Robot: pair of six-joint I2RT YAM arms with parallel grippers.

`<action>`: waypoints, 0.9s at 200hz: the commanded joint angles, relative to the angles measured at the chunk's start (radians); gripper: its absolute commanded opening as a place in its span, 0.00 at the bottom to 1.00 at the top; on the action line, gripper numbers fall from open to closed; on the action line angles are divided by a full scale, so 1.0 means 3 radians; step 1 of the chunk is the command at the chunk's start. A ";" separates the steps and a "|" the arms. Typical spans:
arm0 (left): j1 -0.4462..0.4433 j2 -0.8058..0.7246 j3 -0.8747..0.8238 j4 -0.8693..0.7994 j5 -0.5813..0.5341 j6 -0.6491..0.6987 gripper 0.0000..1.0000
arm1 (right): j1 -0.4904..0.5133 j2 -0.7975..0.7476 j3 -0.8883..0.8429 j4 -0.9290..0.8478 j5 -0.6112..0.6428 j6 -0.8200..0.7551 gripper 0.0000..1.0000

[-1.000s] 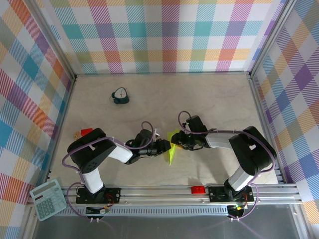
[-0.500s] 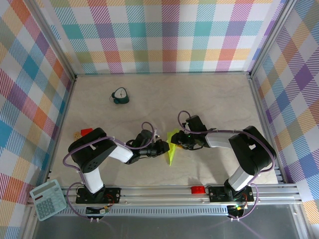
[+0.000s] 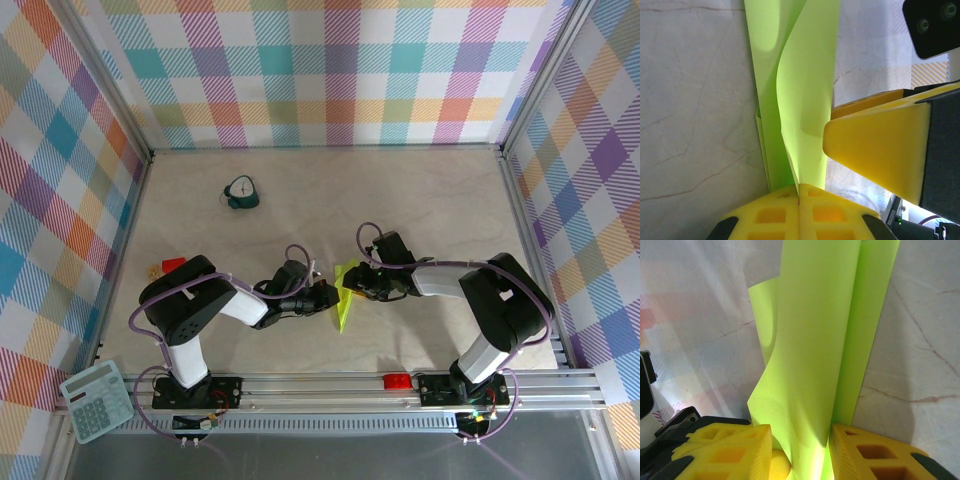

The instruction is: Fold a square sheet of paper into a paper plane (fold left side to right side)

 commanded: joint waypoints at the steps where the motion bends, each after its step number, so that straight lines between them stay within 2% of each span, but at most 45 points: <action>1: 0.0017 0.0165 0.0055 -0.0294 -0.0130 0.0144 0.04 | 0.0029 -0.0036 -0.0086 -0.0203 0.0134 -0.0023 0.36; 131: 0.0013 0.0318 0.0134 -0.0491 -0.0155 0.0228 0.00 | 0.0029 -0.0130 -0.0156 -0.0029 0.0115 0.0062 0.36; 180: -0.0017 0.0163 0.0182 -0.0384 -0.0090 0.0368 0.00 | 0.0028 0.0074 -0.0131 0.0100 -0.0031 0.0070 0.36</action>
